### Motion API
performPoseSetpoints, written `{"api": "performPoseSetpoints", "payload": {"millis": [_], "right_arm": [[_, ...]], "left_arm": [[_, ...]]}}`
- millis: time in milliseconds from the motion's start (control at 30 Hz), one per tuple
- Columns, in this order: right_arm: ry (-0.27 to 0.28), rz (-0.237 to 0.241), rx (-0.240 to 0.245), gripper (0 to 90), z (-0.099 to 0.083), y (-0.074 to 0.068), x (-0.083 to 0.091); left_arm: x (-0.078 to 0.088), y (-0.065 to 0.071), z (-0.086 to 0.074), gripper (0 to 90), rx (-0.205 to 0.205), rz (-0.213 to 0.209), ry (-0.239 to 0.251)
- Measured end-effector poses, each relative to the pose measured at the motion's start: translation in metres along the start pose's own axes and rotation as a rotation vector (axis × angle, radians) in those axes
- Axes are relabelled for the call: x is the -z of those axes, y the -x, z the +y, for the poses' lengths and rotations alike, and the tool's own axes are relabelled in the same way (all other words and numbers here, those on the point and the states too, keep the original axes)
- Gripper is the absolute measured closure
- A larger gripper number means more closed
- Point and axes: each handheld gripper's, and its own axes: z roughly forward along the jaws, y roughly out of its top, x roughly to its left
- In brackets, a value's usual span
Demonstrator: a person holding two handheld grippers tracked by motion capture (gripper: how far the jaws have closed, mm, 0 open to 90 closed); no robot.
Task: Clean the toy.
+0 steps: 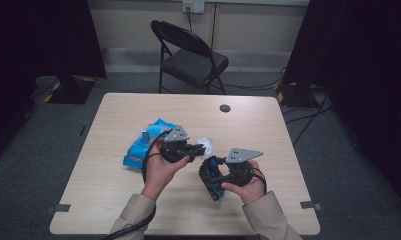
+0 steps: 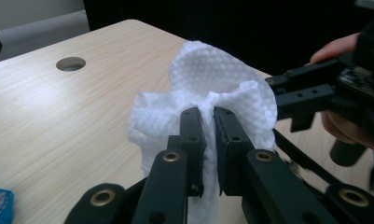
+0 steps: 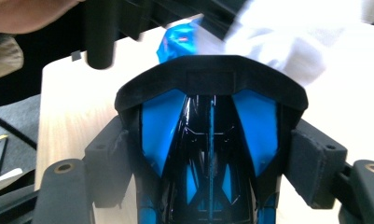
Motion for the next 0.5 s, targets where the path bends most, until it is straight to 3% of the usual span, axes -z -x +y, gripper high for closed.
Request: {"api": "performPoseSetpoints", "payload": {"millis": [300, 500], "right_arm": [[0.017, -0.051, -0.037, 25.7, -0.004, 0.015, 0.012], [0.026, -0.068, -0.046, 25.6, -0.005, 0.019, 0.016]], "left_arm": [[0.018, 0.007, -0.010, 82.8, 0.025, -0.046, 0.027], [0.016, 0.015, -0.018, 82.8, 0.022, -0.085, 0.026]]}}
